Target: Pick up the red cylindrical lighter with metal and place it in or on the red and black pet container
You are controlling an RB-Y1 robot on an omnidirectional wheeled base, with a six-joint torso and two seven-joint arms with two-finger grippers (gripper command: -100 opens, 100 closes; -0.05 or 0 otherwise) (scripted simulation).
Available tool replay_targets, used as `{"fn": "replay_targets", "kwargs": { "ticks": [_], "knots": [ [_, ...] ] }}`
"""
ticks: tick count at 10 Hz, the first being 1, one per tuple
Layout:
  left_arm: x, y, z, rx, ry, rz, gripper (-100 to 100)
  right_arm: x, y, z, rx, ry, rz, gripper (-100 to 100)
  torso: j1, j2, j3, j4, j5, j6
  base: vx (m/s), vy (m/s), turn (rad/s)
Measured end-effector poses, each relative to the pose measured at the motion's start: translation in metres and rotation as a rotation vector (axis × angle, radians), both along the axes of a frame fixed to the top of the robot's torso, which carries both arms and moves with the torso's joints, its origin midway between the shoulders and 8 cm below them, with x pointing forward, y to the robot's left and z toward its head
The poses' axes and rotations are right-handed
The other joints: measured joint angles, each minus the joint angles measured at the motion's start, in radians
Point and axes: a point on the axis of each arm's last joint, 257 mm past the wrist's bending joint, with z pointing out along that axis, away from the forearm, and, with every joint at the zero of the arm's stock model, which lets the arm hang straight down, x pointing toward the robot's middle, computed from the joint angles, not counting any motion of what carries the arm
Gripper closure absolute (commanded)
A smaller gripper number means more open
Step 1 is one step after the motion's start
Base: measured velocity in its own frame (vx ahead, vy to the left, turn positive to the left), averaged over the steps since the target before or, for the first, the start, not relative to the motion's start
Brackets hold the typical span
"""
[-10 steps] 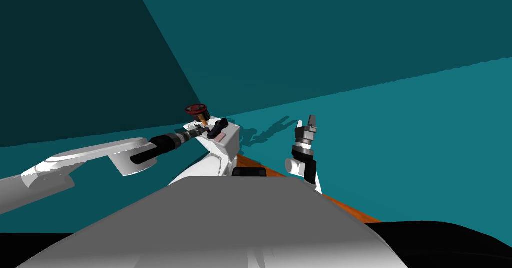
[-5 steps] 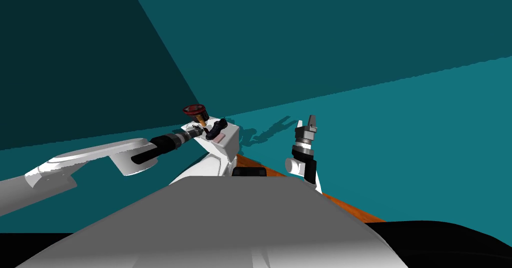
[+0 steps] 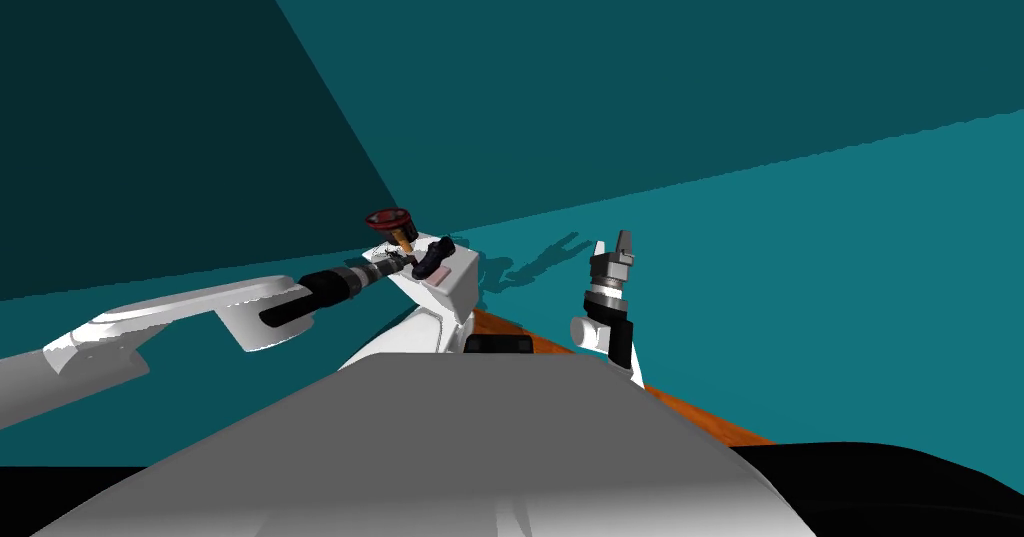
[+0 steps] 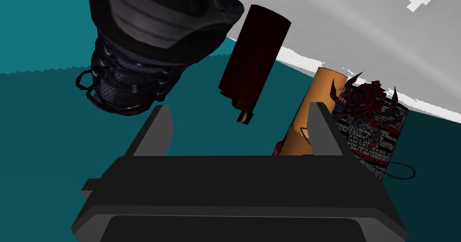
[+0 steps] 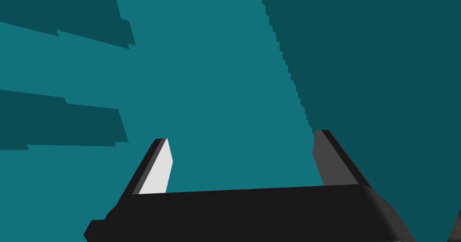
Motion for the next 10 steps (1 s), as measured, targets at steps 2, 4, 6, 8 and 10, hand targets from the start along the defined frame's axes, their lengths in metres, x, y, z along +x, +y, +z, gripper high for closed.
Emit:
{"fn": "replay_targets", "kwargs": {
  "ticks": [2, 4, 6, 8, 10],
  "knots": [
    [0.0002, 0.0019, 0.0004, -0.011, 0.015, 0.008, -100, 0.0000, 0.0000, 0.0000, 0.000, 0.000, 0.000, 0, 0.001, 0.001, 0.001, 0.000, 0.000, 0.000, -0.059, 0.025, -0.001],
    [0.0011, 0.0040, 0.0014, -0.020, 0.032, 0.015, -100, 0.0000, 0.0000, 0.0000, 0.000, 0.000, 0.000, 0, 0.001, 0.002, 0.001, 0.001, 0.000, 0.000, -0.062, 0.024, 0.004],
    [0.0012, 0.0053, 0.0015, -0.034, 0.046, 0.023, -100, 0.0000, 0.0000, 0.0000, 0.000, 0.000, 0.000, 0, 0.001, 0.001, 0.001, 0.000, 0.000, 0.000, -0.065, 0.031, 0.011],
    [0.0015, 0.0061, 0.0026, -0.045, 0.060, 0.029, -100, 0.0000, 0.0000, 0.0000, 0.000, 0.000, 0.000, 0, 0.001, 0.001, 0.001, 0.000, 0.000, 0.000, -0.050, 0.018, 0.004],
    [0.0014, 0.0065, 0.0028, -0.059, 0.074, 0.036, -100, 0.0000, 0.0000, 0.0000, 0.000, 0.000, 0.000, 0, 0.000, 0.000, 0.000, 0.000, 0.000, 0.000, -0.045, 0.015, 0.004]
  ]
}}
